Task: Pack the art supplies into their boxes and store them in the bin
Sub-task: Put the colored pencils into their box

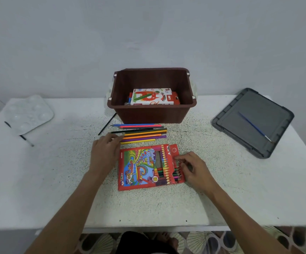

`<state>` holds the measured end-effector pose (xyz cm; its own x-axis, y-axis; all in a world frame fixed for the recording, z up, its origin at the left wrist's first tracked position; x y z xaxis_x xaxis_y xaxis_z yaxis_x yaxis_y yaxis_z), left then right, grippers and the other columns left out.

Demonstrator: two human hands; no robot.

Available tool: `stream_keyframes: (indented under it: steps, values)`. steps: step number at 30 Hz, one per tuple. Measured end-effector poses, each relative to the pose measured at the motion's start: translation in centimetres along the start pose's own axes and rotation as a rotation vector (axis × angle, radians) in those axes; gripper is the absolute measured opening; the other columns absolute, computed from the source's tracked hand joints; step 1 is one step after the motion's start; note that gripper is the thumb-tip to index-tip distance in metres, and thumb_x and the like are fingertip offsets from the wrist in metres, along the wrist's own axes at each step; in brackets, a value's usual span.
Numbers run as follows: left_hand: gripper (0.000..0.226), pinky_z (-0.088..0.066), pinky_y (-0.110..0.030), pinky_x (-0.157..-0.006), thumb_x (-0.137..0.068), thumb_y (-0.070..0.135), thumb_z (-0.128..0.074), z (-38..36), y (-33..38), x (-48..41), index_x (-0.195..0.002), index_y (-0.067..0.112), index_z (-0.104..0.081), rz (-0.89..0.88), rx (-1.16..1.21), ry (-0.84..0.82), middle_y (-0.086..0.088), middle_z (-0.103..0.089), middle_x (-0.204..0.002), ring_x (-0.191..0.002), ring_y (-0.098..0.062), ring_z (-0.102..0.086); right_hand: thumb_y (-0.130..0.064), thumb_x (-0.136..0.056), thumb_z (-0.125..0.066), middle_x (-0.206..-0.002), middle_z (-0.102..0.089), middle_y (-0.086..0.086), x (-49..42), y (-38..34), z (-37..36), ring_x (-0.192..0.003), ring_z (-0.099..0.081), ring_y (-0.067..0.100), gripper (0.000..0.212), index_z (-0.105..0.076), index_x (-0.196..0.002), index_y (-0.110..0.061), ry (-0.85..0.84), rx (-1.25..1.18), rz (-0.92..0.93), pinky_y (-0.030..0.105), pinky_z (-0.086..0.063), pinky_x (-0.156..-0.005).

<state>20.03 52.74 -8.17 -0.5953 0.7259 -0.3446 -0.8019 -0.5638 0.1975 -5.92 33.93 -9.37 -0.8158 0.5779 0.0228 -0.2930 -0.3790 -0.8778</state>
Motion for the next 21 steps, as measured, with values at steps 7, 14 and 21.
stream_keyframes:
  steps: [7,14,21]
  values:
    - [0.021,-0.048,-0.047,-0.081,-0.089,0.017,-0.070,-0.9,1.5,-0.5,-0.109,0.013,-0.072,0.045,0.000,-0.028,-0.009,-0.067,-0.104,-0.093,-0.032,-0.064,-0.004,-0.096,-0.055,-0.104,-0.055,-0.008,0.1,0.1,0.0,-0.098,-0.056,0.003,0.028,-0.065,-0.110,-0.026,0.002,0.017,0.005,0.011,-0.047,-0.075]
    - [0.010,-0.048,-0.046,-0.078,-0.088,0.016,-0.070,-0.5,2.2,-1.0,-0.097,0.011,-0.069,0.036,-0.024,-0.021,-0.009,-0.069,-0.099,-0.091,-0.031,-0.063,-0.001,-0.095,-0.056,-0.103,-0.056,-0.006,0.2,0.3,-0.1,-0.095,-0.056,0.000,0.029,-0.066,-0.110,-0.025,0.014,0.000,0.012,0.009,-0.045,-0.074]
    - [0.036,-0.052,-0.045,-0.074,-0.080,0.012,-0.077,0.4,2.5,-0.1,-0.113,0.004,-0.064,-0.117,-0.064,0.036,-0.016,-0.064,-0.102,-0.087,-0.032,-0.064,-0.002,-0.094,-0.056,-0.102,-0.058,-0.005,0.3,-0.1,0.1,-0.096,-0.057,0.008,0.037,-0.063,-0.106,-0.036,0.019,-0.002,0.033,0.015,-0.047,-0.076]
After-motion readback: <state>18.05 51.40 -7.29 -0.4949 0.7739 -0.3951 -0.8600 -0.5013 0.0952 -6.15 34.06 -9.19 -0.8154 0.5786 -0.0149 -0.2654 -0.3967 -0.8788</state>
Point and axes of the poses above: each hand's wrist, its own x-axis away from the middle knuckle, its own z-axis out of the back of the hand, y = z × x, the point moved 2 cm from there along -x, towards the middle knuckle
